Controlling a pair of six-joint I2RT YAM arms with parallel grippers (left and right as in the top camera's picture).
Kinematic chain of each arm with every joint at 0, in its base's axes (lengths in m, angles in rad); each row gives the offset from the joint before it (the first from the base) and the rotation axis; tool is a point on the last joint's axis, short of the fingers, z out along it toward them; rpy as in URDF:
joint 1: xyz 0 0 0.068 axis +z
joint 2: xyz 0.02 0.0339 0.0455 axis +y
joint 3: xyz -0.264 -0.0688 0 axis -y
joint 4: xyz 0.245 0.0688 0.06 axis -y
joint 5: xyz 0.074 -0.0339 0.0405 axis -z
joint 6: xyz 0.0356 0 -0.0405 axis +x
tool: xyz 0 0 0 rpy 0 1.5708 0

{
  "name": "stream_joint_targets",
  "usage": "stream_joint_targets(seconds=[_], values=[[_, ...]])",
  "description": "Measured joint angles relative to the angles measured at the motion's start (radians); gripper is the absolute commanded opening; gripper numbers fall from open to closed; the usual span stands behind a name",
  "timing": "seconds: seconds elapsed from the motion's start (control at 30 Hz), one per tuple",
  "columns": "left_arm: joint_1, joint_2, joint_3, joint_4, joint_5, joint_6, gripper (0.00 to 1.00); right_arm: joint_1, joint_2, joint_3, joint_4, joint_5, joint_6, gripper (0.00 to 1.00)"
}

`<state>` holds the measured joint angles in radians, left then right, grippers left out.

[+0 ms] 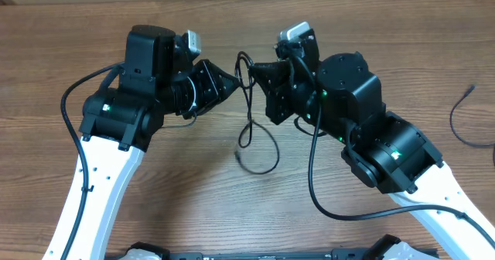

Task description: Untangle cables

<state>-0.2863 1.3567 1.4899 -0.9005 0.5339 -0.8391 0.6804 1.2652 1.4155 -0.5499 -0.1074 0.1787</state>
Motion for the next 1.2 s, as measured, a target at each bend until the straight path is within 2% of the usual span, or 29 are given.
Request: stream_joint_targets(seconds=[0.33, 0.37, 0.5, 0.87, 0.9, 0.93, 0.97, 1.0, 1.03, 1.1, 1.17, 1.2], values=[[0.000, 0.000, 0.000, 0.014, -0.028, 0.000, 0.22, 0.000, 0.000, 0.000, 0.003, -0.071, 0.008, 0.04], [0.000, 0.000, 0.000, 0.015, -0.031, 0.000, 0.20, 0.000, 0.000, 0.000, 0.006, -0.074, 0.009, 0.04], [0.000, 0.000, 0.000, 0.018, -0.041, -0.002, 0.04, 0.000, 0.000, 0.000, 0.027, -0.095, 0.009, 0.04], [0.000, 0.000, 0.000, 0.018, -0.064, 0.000, 0.04, 0.000, 0.000, 0.000, 0.048, -0.130, 0.010, 0.04], [0.000, 0.000, 0.000, 0.018, -0.064, 0.003, 0.04, 0.000, 0.000, 0.000, 0.045, -0.130, 0.010, 0.10], [0.000, 0.000, 0.000, 0.018, -0.064, 0.006, 0.04, 0.000, 0.000, 0.000, 0.039, -0.130, 0.016, 0.34], [0.000, 0.000, 0.000, 0.018, -0.064, 0.009, 0.04, 0.000, 0.000, 0.000, 0.034, -0.129, 0.016, 0.69], [0.000, 0.000, 0.000, 0.017, -0.063, 0.017, 0.04, 0.000, 0.000, 0.000, 0.027, -0.129, 0.012, 0.80], [0.000, 0.000, 0.000, 0.017, -0.061, 0.028, 0.04, 0.000, 0.000, 0.000, 0.022, -0.129, 0.008, 0.87], [0.000, 0.000, 0.000, 0.018, -0.053, 0.048, 0.04, 0.000, 0.000, 0.000, -0.002, -0.129, -0.005, 0.92], [0.000, 0.000, 0.000, 0.017, -0.043, 0.066, 0.04, 0.000, 0.000, 0.000, -0.020, -0.129, -0.019, 0.92], [0.000, 0.000, 0.000, 0.015, -0.040, 0.073, 0.04, 0.000, 0.000, 0.000, -0.024, -0.129, -0.025, 0.88]])
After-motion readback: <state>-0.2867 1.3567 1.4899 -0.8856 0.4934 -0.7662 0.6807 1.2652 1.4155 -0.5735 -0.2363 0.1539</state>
